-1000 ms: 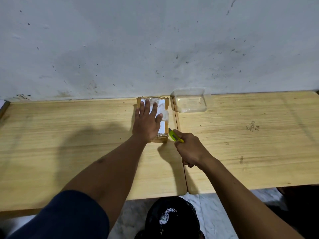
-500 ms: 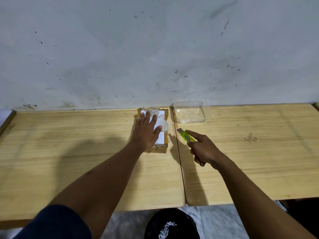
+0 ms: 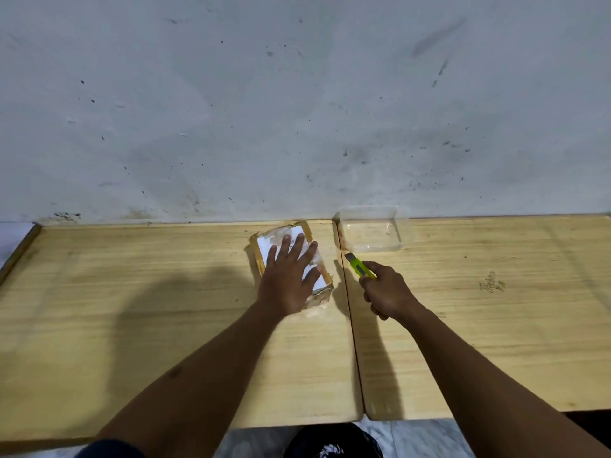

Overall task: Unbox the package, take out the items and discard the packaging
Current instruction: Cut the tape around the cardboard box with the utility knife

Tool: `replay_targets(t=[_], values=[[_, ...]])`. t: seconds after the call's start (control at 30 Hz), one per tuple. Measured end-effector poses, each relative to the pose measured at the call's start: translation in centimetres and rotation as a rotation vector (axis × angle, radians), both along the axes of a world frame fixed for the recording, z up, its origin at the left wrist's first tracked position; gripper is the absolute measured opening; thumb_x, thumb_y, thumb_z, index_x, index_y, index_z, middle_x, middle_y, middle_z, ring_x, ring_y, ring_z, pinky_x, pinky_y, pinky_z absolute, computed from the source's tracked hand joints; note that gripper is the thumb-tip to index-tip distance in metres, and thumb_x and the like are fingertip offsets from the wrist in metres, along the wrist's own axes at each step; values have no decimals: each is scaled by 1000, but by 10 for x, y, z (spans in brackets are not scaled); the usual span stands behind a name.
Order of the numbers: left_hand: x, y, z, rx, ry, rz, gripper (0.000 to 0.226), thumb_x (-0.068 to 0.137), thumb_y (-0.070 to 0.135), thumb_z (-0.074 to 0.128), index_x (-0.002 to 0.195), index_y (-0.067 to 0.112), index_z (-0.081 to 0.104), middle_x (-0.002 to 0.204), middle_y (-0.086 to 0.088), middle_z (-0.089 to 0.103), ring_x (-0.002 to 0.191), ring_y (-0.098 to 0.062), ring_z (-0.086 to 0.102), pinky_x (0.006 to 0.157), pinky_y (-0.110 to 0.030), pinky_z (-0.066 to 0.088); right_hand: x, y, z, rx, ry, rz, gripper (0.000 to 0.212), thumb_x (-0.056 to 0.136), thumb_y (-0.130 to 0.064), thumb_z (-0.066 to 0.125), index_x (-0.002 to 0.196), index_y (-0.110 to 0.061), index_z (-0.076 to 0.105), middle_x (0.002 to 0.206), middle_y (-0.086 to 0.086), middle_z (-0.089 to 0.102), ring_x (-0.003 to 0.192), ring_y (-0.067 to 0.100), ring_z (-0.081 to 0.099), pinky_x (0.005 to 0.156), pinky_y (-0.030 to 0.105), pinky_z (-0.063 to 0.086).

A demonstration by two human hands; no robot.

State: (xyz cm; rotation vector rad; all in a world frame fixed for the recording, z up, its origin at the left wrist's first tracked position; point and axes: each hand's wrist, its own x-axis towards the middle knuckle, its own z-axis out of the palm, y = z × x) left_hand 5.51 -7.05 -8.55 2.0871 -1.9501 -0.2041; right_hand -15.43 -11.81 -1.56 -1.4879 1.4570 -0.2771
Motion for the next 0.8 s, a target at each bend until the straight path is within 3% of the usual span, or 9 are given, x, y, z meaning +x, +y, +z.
replay_targets(t=[0.07,0.13,0.27,0.37,0.47,0.53,0.6,0.7,0.8], values=[[-16,4,4,71,21,143,72,91,59,5,155,28,21,165,-3,9,152,-28,0,120,-50,4,2,0,1,0,-1,3,46,93,-11,43,136,-24,52,68,12,57,44,22,47,40,26,38],[-19,6,5,118,33,155,78,87,60,-1,155,28,16,165,-5,4,152,-30,-5,120,-50,1,3,0,2,-1,-4,1,45,94,-11,43,136,-24,52,69,12,57,44,22,47,39,25,37],[15,2,11,51,-26,-105,78,92,65,3,153,22,25,163,-10,15,151,-31,5,120,-56,12,3,-1,2,-12,-1,5,44,94,-12,43,136,-25,52,69,12,57,47,23,48,40,26,37],[46,-5,15,50,-149,-322,80,92,68,1,155,22,21,163,-7,12,151,-25,4,123,-48,5,1,-1,0,-9,-7,-1,44,95,-12,43,135,-25,52,68,11,56,46,23,47,40,25,37],[58,-6,12,59,-155,-381,74,94,66,9,156,27,15,164,0,5,152,-18,-1,123,-43,2,-1,1,-2,-3,-21,-10,47,95,-12,43,140,-26,49,69,11,57,46,22,47,39,25,37],[46,-4,5,43,-117,-257,72,95,66,11,156,27,16,164,-1,8,152,-20,2,123,-48,8,0,2,-2,2,-44,-25,53,96,-14,43,145,-32,41,70,10,57,46,21,47,39,26,39],[21,-5,2,7,-102,-2,72,96,64,13,154,22,22,163,-6,15,151,-26,10,122,-51,12,4,4,-1,10,-79,-48,56,97,-14,42,148,-37,36,68,8,56,46,21,46,40,27,40],[-14,-11,4,62,-64,304,72,97,61,10,156,20,13,164,-9,6,152,-28,1,122,-48,0,10,7,4,15,-117,-77,56,97,-14,41,147,-40,37,66,5,54,46,20,45,40,26,40],[-26,-12,5,88,-61,373,72,97,61,8,157,21,7,165,-9,0,152,-29,-5,121,-48,-4,16,12,9,11,-138,-76,58,95,-12,40,143,-45,41,63,2,54,45,21,46,41,27,42]])
